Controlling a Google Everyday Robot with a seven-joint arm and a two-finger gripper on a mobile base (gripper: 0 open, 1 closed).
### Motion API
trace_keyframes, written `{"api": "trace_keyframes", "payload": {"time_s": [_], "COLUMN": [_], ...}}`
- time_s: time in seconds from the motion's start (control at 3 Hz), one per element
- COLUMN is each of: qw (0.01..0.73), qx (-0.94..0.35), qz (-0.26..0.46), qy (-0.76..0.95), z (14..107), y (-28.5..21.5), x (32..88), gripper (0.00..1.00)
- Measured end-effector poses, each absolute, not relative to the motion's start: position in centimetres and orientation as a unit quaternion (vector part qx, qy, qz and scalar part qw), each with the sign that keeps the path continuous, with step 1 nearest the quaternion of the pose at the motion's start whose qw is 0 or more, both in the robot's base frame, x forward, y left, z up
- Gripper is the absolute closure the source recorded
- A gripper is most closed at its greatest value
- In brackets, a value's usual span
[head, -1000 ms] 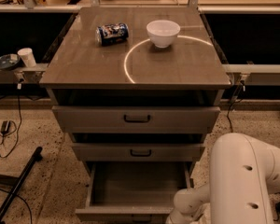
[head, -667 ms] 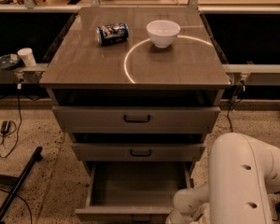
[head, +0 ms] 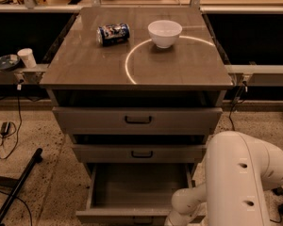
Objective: Close bottom drawer
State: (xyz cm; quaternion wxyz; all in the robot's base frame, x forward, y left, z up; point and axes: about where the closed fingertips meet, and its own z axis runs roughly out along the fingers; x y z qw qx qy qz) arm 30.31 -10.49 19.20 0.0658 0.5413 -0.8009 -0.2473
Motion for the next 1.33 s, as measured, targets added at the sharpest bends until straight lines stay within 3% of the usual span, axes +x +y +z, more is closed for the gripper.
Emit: {"api": "trace_keyframes", "payload": {"time_s": [1.33], "qw": [0.056], "qx": [0.578], "qz": [-0.237], "qy": [-0.779], "z": [19.4], "y": [-8.3], "x": [33.0], "gripper": [0.00]}}
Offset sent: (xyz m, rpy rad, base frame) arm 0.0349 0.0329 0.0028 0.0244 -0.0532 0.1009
